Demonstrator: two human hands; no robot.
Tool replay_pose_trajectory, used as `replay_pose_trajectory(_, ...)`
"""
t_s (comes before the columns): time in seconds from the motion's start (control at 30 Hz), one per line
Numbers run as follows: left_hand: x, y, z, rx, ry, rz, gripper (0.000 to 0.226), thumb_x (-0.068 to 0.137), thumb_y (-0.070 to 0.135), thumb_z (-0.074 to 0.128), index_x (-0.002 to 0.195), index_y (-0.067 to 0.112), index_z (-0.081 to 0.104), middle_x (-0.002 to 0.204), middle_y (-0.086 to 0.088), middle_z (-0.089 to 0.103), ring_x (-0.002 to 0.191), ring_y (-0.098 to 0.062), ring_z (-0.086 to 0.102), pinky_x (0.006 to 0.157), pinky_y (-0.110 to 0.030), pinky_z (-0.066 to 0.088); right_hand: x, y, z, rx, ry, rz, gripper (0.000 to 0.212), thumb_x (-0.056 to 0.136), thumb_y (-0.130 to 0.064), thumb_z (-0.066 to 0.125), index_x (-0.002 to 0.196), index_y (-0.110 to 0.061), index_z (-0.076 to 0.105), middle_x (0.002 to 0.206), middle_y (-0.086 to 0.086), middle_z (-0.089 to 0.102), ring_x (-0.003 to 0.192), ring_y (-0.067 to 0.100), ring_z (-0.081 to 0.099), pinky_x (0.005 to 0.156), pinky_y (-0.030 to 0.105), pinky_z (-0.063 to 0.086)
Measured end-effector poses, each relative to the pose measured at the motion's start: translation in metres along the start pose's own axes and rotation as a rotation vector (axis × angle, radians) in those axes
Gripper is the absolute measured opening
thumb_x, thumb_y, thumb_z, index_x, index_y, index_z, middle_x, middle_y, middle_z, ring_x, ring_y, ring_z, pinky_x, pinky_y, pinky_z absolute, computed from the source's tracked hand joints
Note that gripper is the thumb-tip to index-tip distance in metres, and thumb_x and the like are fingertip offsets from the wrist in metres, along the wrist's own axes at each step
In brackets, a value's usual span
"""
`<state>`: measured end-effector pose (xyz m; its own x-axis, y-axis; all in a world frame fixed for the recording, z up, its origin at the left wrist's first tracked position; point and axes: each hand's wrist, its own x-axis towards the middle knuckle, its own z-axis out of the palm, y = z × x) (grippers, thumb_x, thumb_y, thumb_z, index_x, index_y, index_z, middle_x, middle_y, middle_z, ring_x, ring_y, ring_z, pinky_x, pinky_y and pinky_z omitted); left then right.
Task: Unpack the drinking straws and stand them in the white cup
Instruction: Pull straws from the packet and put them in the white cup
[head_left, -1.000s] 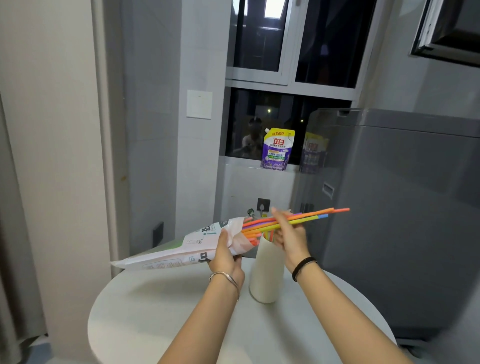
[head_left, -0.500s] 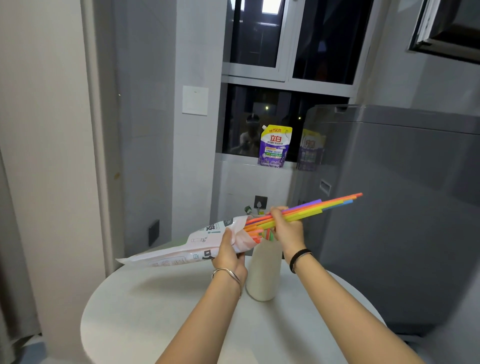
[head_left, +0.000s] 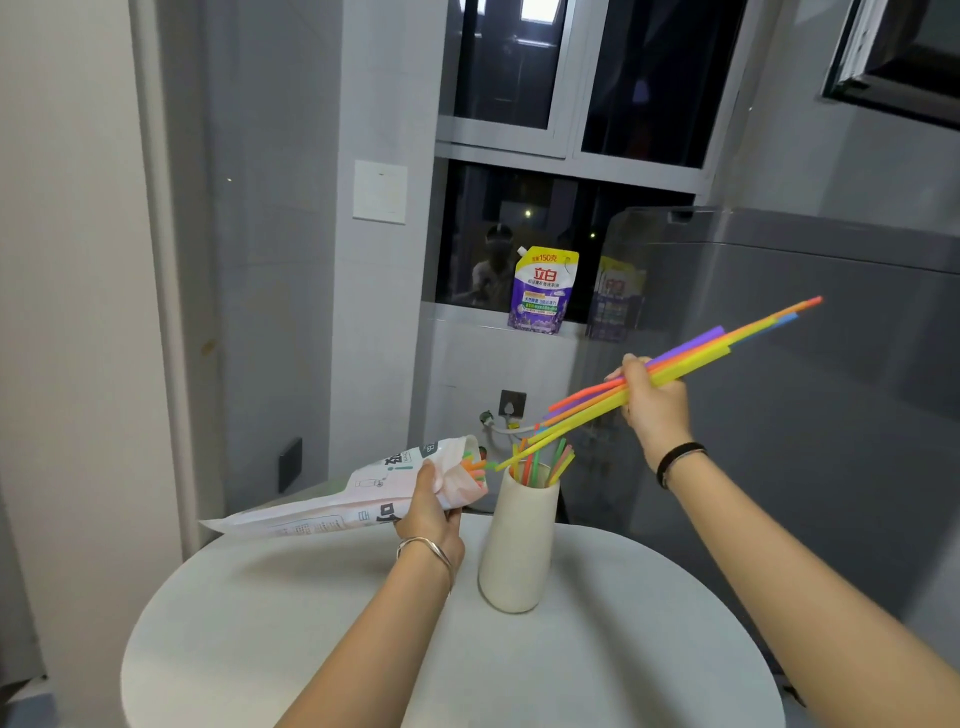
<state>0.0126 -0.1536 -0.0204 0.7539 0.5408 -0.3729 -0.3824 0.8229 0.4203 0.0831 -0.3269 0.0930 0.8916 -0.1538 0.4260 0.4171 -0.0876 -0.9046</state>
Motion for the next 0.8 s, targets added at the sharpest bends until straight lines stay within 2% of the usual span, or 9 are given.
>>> replay_pose_trajectory(0.13, 0.007, -0.001, -0.004, 0.021, -0.003, 0.009, 0.055, 0.09, 0.012, 0.063, 0.141, 0.012, 0.044, 0.139, -0.01, 0.057, 0.107, -0.023, 0.06, 0.096, -0.039, 0.05, 0.011, 0.0, -0.007, -0.101, 0.027, -0.077, 0.035, 0.094, -0.028, 0.047, 0.067, -0.014, 0.063, 0.057, -0.004, 0.056, 0.041, -0.004, 0.054, 0.038, 0.006, 0.038)
replay_pose_trajectory(0.23, 0.01, -0.002, -0.007, 0.031, -0.008, 0.021, 0.055, 0.091, 0.012, 0.062, 0.142, 0.012, 0.043, 0.139, -0.011, 0.056, 0.115, -0.026, 0.06, 0.1, -0.041, 0.049, 0.014, 0.001, -0.006, -0.171, 0.014, -0.159, 0.035, 0.095, -0.026, 0.046, 0.068, -0.01, 0.063, 0.059, -0.005, 0.056, 0.052, 0.003, 0.055, 0.041, 0.002, 0.037)
replay_pose_trajectory(0.3, 0.011, -0.003, -0.008, 0.033, -0.016, 0.026, 0.054, 0.091, 0.012, 0.062, 0.142, 0.011, 0.043, 0.139, -0.011, 0.056, 0.112, -0.024, 0.06, 0.099, -0.04, 0.048, 0.013, 0.005, 0.0, -0.223, -0.04, -0.205, 0.035, 0.096, -0.025, 0.046, 0.069, -0.008, 0.062, 0.059, -0.003, 0.057, 0.053, 0.002, 0.055, 0.044, 0.003, 0.038)
replay_pose_trajectory(0.37, 0.012, -0.004, -0.008, 0.033, -0.022, 0.029, 0.052, 0.092, 0.012, 0.061, 0.141, 0.01, 0.044, 0.139, -0.011, 0.056, 0.107, -0.022, 0.059, 0.097, -0.037, 0.049, 0.011, 0.012, 0.009, -0.286, -0.112, -0.224, 0.035, 0.095, -0.025, 0.046, 0.069, -0.008, 0.061, 0.059, 0.0, 0.058, 0.053, 0.004, 0.056, 0.049, 0.012, 0.044)
replay_pose_trajectory(0.43, 0.014, -0.006, -0.01, 0.036, -0.029, 0.025, 0.052, 0.092, 0.013, 0.061, 0.141, 0.009, 0.045, 0.139, -0.011, 0.056, 0.107, -0.021, 0.058, 0.097, -0.036, 0.048, 0.008, 0.023, 0.019, -0.384, -0.19, -0.208, 0.036, 0.095, -0.029, 0.047, 0.067, -0.011, 0.061, 0.061, 0.004, 0.059, 0.058, 0.016, 0.058, 0.057, 0.024, 0.048)
replay_pose_trajectory(0.57, 0.018, -0.008, -0.014, 0.062, -0.045, 0.014, 0.052, 0.092, 0.014, 0.062, 0.141, 0.008, 0.046, 0.139, -0.011, 0.057, 0.109, -0.021, 0.058, 0.098, -0.035, 0.047, 0.006, 0.044, 0.034, -0.617, -0.275, -0.163, 0.039, 0.093, -0.039, 0.046, 0.067, -0.014, 0.058, 0.068, 0.008, 0.063, 0.068, 0.027, 0.064, 0.064, 0.033, 0.052)
replay_pose_trajectory(0.7, 0.023, -0.008, -0.017, 0.062, -0.047, 0.021, 0.052, 0.092, 0.014, 0.06, 0.142, 0.01, 0.044, 0.14, -0.01, 0.056, 0.109, -0.02, 0.057, 0.095, -0.034, 0.047, 0.008, 0.062, 0.043, -0.694, -0.362, -0.067, 0.031, 0.086, -0.045, 0.058, 0.075, -0.016, 0.065, 0.079, 0.006, 0.07, 0.077, 0.024, 0.066, 0.072, 0.037, 0.057)
replay_pose_trajectory(0.8, 0.024, -0.007, -0.019, 0.065, -0.068, 0.023, 0.051, 0.094, 0.015, 0.058, 0.142, 0.009, 0.043, 0.141, -0.011, 0.055, 0.108, -0.02, 0.057, 0.092, -0.032, 0.046, 0.009, 0.069, 0.044, -0.685, -0.376, -0.072, 0.029, 0.078, -0.047, 0.066, 0.077, -0.017, 0.071, 0.086, 0.002, 0.071, 0.087, 0.021, 0.065, 0.087, 0.042, 0.052)
